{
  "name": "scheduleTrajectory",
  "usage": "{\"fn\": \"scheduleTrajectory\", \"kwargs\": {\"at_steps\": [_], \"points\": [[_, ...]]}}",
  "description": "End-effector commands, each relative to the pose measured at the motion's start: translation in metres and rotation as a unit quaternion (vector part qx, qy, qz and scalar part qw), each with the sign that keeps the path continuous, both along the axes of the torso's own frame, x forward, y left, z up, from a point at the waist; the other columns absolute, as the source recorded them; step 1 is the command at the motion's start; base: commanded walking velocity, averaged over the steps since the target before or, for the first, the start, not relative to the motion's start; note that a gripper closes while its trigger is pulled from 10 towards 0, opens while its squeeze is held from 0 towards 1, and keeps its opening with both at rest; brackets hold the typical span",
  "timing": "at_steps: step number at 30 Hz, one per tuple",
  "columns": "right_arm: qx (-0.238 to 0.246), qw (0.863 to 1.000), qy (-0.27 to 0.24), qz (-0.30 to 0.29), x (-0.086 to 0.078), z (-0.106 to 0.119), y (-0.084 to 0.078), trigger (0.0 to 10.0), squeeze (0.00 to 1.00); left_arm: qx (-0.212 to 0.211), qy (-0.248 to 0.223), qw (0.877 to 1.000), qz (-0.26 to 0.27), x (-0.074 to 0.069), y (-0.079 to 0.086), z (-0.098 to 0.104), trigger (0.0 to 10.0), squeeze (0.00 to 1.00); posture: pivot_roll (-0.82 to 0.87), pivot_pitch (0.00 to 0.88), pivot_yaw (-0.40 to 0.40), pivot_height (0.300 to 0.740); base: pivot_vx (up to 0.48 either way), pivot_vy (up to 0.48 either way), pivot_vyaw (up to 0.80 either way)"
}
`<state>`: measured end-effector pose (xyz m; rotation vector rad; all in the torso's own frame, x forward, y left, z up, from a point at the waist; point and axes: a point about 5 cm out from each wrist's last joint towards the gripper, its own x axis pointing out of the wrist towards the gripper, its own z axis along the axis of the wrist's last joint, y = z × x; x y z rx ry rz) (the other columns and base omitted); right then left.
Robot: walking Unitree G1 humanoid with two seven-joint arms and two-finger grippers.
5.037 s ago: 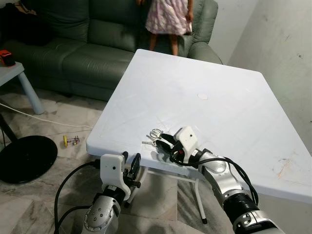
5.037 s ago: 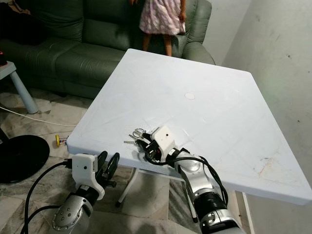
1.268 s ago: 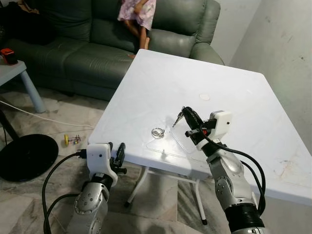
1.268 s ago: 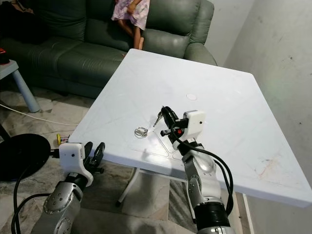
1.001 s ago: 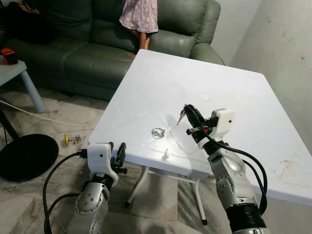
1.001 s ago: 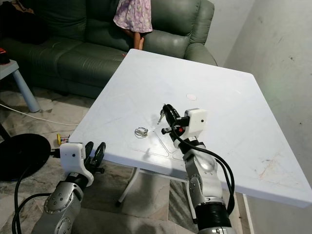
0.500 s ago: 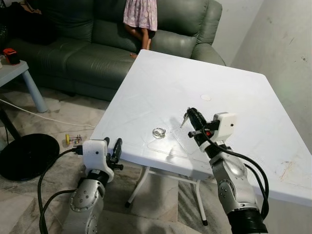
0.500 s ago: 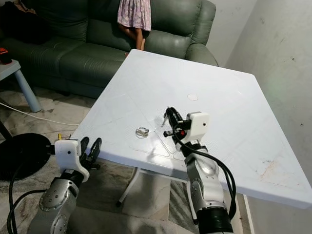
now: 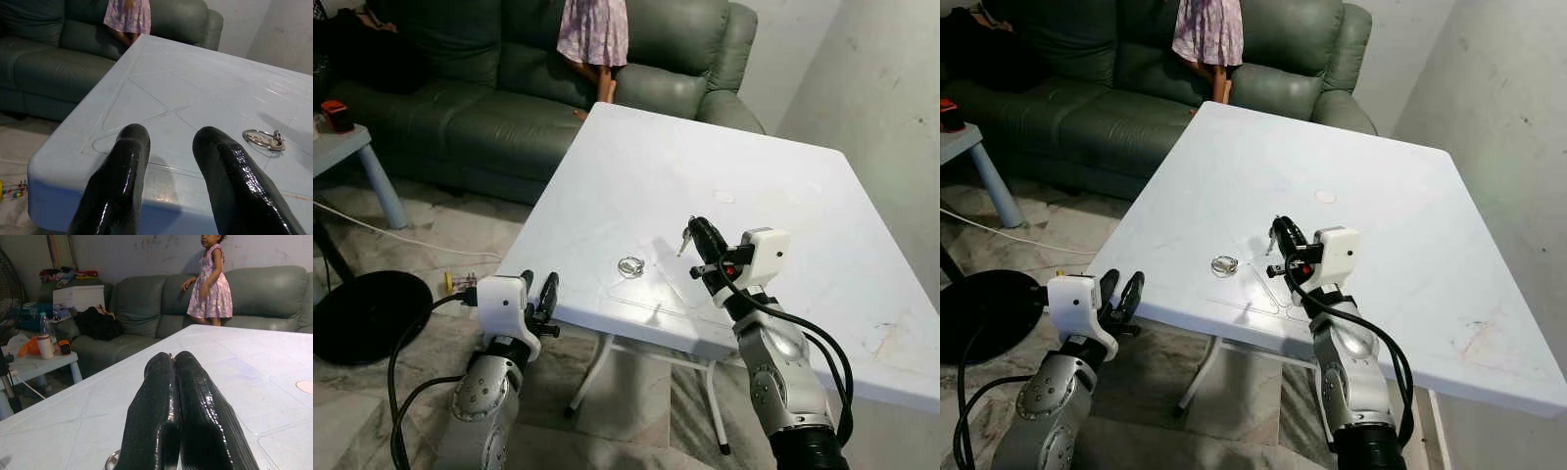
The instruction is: Hang keys on a hook
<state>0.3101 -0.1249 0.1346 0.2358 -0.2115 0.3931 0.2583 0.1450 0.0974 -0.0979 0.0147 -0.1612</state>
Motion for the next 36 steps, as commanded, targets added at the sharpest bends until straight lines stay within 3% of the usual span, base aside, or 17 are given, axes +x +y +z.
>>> {"fn": "scheduleTrajectory", "kwargs": {"at_steps": [1, 18, 25, 32, 36], "points": [[-0.001, 1.000, -0.010, -0.006, -0.001, 0.005, -0.002, 10.0, 0.00, 0.003, -0.007, 1.000, -0.004, 0.003, -0.002, 0.002, 10.0, 0.00, 0.18, 0.000, -0.142, 0.740, 0.000, 0.000, 0.00], [-0.014, 1.000, -0.011, -0.007, -0.006, 0.005, -0.001, 10.0, 0.00, 0.005, -0.018, 1.000, 0.004, 0.007, 0.002, 0.005, 10.0, 0.00, 0.18, 0.000, -0.149, 0.740, 0.000, 0.000, 0.00], [-0.056, 0.997, 0.014, -0.047, -0.007, -0.004, -0.010, 10.0, 0.00, 0.011, -0.028, 1.000, 0.008, 0.012, 0.007, 0.010, 10.0, 0.00, 0.18, 0.000, -0.150, 0.740, 0.000, 0.000, 0.00], [-0.078, 0.988, 0.062, -0.117, -0.005, -0.014, -0.031, 10.0, 0.00, 0.015, -0.023, 0.999, 0.033, 0.024, 0.019, 0.015, 10.0, 0.00, 0.18, 0.003, -0.147, 0.740, 0.000, 0.000, 0.00], [-0.087, 0.987, 0.052, -0.126, -0.004, -0.009, -0.035, 10.0, 0.00, 0.011, -0.032, 0.999, 0.029, 0.028, 0.019, 0.019, 10.0, 0.00, 0.18, 0.000, -0.143, 0.740, 0.000, 0.000, 0.00]]}}
